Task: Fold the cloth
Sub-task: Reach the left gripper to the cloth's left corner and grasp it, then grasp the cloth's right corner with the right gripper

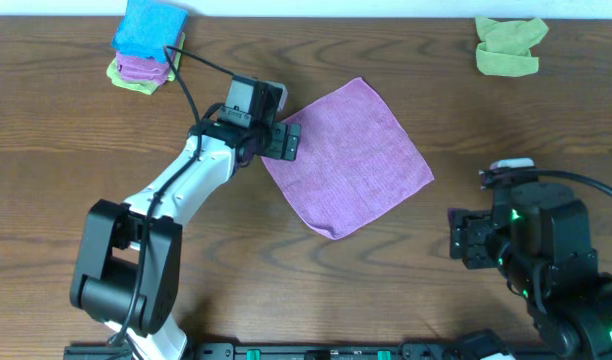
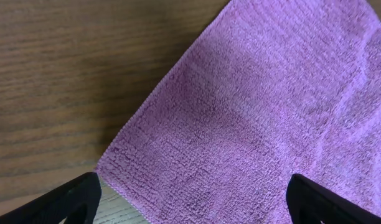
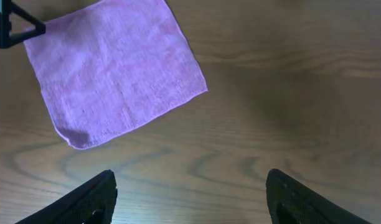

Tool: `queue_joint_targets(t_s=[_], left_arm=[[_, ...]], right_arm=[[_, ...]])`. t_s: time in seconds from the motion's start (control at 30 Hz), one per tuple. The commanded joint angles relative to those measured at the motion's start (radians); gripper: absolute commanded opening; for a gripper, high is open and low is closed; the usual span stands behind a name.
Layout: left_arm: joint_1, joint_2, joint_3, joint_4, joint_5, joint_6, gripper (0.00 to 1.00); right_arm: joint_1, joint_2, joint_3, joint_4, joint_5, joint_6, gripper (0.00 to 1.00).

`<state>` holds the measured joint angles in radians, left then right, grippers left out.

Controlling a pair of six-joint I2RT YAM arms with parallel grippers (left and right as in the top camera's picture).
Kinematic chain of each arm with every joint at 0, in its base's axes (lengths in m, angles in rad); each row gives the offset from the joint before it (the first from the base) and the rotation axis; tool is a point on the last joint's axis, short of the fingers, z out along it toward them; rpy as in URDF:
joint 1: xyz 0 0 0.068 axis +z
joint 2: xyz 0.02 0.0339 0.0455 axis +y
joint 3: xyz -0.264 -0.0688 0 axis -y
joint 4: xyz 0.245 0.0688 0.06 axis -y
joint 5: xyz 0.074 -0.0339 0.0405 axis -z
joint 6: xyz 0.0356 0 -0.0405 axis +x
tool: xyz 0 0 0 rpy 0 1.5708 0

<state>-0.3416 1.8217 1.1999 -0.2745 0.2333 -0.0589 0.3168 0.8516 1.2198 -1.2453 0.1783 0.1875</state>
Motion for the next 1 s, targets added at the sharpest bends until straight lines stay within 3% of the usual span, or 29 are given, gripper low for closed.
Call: queue_joint_targets(t_s=[0.0,0.13,0.2,0.23,0.57,0.8,0.87,0.93,0.97], left_arm=[[0.001,0.0,0.029,-0.006,0.023,-0.009,0.8],[0.001,0.0,0.028,-0.043,0.023,-0.02,0.31],[0.001,0.0,0.028,-0.064,0.022,-0.025,0.11],[0.001,0.0,0.027,-0.069,0.022,-0.024,0.06],[0.0,0.034,0.027,-0.035,-0.095,-0.023,0.06],[0.001,0.085,0.027,-0.022,-0.103,-0.024,0.06],[0.001,0.094,0.027,0.002,-0.103,-0.024,0.06],[0.001,0.102,0.027,0.019,-0.103,-0.024,0.06],[0.001,0.105,0.027,0.021,-0.103,-0.029,0.06]], right_arm=[[-0.011,0.0,-0.001,-0.001,0.012,0.018,0.77],[-0.011,-0.001,-0.001,-0.003,0.012,0.018,0.77],[-0.011,-0.001,-0.001,-0.003,0.012,0.018,0.75],[-0.011,0.0,-0.001,-0.002,0.013,0.018,0.73],[-0.011,0.001,-0.001,0.013,0.012,0.018,0.73],[-0.011,0.05,-0.017,0.03,-0.011,0.018,0.67],[-0.011,0.079,-0.039,0.068,-0.011,0.018,0.59],[-0.011,0.111,-0.056,0.103,-0.011,0.018,0.36],[-0.011,0.13,-0.064,0.121,-0.011,0.018,0.18]])
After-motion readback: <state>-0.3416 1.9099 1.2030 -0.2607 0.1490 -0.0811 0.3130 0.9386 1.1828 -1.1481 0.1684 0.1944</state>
